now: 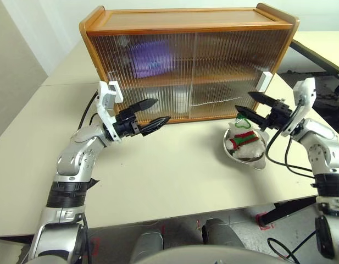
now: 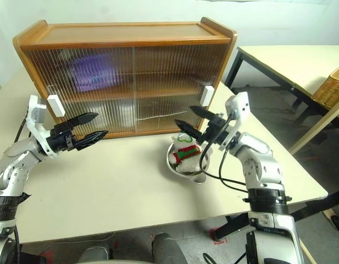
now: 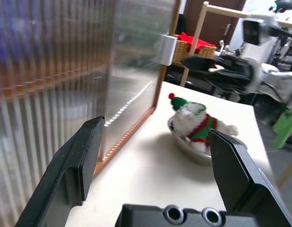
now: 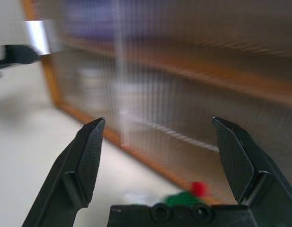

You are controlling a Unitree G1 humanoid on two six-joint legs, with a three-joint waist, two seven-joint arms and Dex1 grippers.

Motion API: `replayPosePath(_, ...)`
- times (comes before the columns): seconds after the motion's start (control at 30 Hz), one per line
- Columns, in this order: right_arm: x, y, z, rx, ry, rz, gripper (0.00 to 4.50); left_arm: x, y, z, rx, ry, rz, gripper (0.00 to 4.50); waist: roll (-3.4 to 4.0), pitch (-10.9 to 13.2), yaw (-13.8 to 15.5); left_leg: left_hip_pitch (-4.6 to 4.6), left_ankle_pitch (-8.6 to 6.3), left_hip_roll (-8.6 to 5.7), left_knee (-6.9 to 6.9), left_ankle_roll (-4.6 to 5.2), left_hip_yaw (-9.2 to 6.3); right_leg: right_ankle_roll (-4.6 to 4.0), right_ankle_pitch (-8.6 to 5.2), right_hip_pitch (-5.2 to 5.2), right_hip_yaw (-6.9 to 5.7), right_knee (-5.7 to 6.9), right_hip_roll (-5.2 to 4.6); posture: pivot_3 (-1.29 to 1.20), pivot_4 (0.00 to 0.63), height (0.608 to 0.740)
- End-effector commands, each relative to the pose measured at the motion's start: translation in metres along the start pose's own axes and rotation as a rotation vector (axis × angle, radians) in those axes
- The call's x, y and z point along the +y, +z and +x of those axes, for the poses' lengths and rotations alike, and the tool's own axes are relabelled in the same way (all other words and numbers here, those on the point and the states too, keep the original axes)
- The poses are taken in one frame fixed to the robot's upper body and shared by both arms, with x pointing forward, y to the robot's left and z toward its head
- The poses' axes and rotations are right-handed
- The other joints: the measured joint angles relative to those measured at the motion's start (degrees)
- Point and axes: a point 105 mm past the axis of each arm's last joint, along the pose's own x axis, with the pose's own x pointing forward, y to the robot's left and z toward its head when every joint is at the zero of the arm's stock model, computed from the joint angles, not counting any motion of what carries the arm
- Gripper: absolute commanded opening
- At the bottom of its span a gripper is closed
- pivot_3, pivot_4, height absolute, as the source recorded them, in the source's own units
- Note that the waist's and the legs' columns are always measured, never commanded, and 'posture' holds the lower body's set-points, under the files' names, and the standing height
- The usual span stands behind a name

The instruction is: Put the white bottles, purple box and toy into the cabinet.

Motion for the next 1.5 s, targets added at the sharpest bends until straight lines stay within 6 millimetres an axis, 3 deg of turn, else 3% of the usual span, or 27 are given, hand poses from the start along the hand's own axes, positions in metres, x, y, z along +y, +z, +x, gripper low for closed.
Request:
replayPosePath(0.03, -0.023, 0.001, -0.010, 0.025, -0.059, -0.023, 3.86, -0.005, 0.000, 0.002, -0.004, -0.002, -0.007, 4.50, 0.01, 0.00, 0.05, 0.00, 0.00, 0.00, 0.01, 0.00, 0.01, 0.00, 0.00, 0.00, 0.00, 0.00, 0.00, -0.16, 0.000, 0.740)
replayPosePath(0.2, -0.049, 0.001, -0.017, 0.071, -0.141, -0.069, 1.95, -0.008, 0.000, 0.006, -0.013, -0.002, -0.009, 4.50, 0.01, 0.00, 0.16, -0.01, 0.00, 0.00, 0.03, 0.00, 0.01, -0.01, 0.01, 0.01, 0.02, 0.00, 0.00, -0.15, 0.000, 0.740)
replayPosePath(0.37, -0.060, 0.008, -0.016, 0.074, -0.166, -0.097, 0.04, -0.011, -0.001, 0.009, -0.020, -0.003, -0.012, 4.50, 0.01, 0.00, 0.15, -0.02, 0.00, 0.01, 0.00, 0.00, 0.03, 0.01, 0.02, 0.05, 0.03, 0.01, 0.00, -0.15, 0.000, 0.740)
replayPosePath(0.7, -0.074, 0.012, -0.016, 0.099, -0.206, -0.120, 0.04, -0.014, -0.002, 0.012, -0.031, -0.003, -0.016, 4.50, 0.01, 0.00, 0.35, 0.00, 0.00, 0.02, 0.02, 0.00, 0.05, 0.03, 0.05, 0.16, 0.06, 0.01, 0.00, -0.15, 0.000, 0.740)
replayPosePath(1.1, -0.092, 0.010, -0.033, 0.185, -0.288, -0.139, 0.04, -0.014, -0.001, 0.018, -0.047, -0.009, -0.019, 4.50, 0.03, 0.01, 0.36, 0.00, 0.00, 0.02, 0.03, -0.01, 0.07, 0.07, 0.07, 0.20, 0.10, 0.01, 0.00, -0.16, 0.000, 0.740)
replayPosePath(1.5, -0.095, 0.010, -0.012, 0.176, -0.294, -0.140, 0.04, -0.015, -0.001, 0.017, -0.051, 0.000, -0.020, 4.50, 0.05, 0.01, 0.21, 0.04, 0.01, 0.06, 0.03, 0.00, 0.08, 0.19, 0.14, 0.22, 0.11, 0.01, 0.00, -0.14, 0.000, 0.740)
